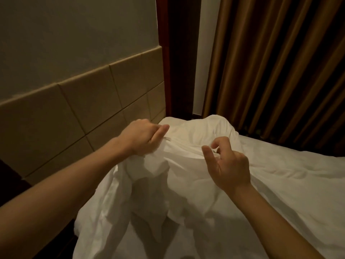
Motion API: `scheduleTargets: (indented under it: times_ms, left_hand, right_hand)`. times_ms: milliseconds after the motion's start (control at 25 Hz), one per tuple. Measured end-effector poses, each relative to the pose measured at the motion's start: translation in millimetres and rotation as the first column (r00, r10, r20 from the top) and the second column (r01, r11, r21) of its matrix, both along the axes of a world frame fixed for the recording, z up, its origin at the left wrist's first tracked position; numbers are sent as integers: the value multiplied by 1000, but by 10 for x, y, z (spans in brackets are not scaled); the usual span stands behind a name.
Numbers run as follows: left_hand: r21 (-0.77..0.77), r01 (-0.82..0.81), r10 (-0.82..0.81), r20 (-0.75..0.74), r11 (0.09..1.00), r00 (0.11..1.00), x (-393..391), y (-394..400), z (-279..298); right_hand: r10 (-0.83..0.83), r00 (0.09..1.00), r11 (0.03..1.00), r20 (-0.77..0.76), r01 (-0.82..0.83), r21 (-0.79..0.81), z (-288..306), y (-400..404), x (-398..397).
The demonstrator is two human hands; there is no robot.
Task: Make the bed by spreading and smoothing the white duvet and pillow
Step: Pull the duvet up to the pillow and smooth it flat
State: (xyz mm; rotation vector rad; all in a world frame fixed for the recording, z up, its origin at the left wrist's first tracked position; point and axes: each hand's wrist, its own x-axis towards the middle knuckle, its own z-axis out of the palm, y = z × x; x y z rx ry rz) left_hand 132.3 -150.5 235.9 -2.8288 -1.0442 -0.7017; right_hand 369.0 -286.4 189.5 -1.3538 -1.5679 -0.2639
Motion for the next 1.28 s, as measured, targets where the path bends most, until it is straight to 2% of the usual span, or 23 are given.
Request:
scheduleTargets:
  times_ms: [160, 240, 280, 360, 400, 440, 480, 560, 600, 680, 760, 840, 880, 960, 1000, 1120, 1280]
  left_hand:
    - [-80, 56, -60, -51, 995, 997, 409, 983, -149]
    - [-43, 20, -24, -80, 999, 997, 689, 1532, -327]
    - [-50, -61, 56, -103, 997, 993, 821, 1874, -482]
    - [-160, -250, 227, -147, 955, 963, 985, 2409, -906]
    - [-225, -291, 256, -172, 930, 951, 991, 2561, -1177]
    - [-259, -298, 251, -199, 919, 947, 942, 2628, -1435]
    - [-274, -294, 233, -232, 916, 944, 828, 2636, -1682]
    - [-264, -302, 230, -271, 916, 935, 466, 2592, -2125]
    - [-265, -336, 257, -290, 904, 922, 271, 2585, -2323]
    - [-284, -414, 328, -305, 865, 894, -67, 2471, -2607]
    - [-301, -446, 372, -273, 843, 887, -303, 2182, -2810]
    - [-328, -451, 398, -220, 830, 891, -442, 1728, -2942]
    - [-347, -451, 402, -205, 823, 892, -499, 1480, -3017]
    - [-402, -458, 398, -227, 793, 889, -571, 996, -3153]
    - [-428, -478, 413, -240, 767, 878, -567, 792, -3197]
    - [-462, -547, 496, -239, 698, 835, -422, 470, -3190]
    - [-487, -550, 565, -132, 679, 814, -148, 251, -3032]
  right_hand:
    - [-99, 995, 985, 20, 100, -142, -167, 999, 348]
    - [-197, 980, 940, 34, 198, -279, -253, 1583, 602]
    - [-283, 958, 882, 53, 282, -378, -380, 1988, 782]
    - [-463, 880, 677, 111, 431, -596, -748, 2720, 1091]
    - [-509, 850, 582, 138, 457, -672, -1003, 2956, 1166]
    - [-508, 850, 542, 137, 439, -717, -1275, 3106, 1154]
    - [-454, 885, 567, 106, 378, -732, -1553, 3158, 1054]
    - [-218, 974, 672, 63, 197, -714, -2019, 3044, 650]
    - [-104, 991, 693, 81, 131, -709, -2229, 2939, 414]
    - [14, 995, 696, 97, 60, -716, -2614, 2677, 12]
    - [-26, 999, 638, 46, 52, -768, -2883, 2333, -243]
    - [-183, 983, 574, 7, 113, -811, -3027, 1948, -295]
    - [-308, 951, 544, -21, 158, -824, -3057, 1766, -278]
    - [-559, 812, 493, -166, 164, -854, -3076, 1467, -246]
    - [-607, 760, 490, -232, 128, -862, -3073, 1360, -251]
    - [-456, 794, 575, -402, -82, -814, -3001, 1204, -408]
    - [-344, 783, 606, -518, -236, -760, -2557, 1358, -835]
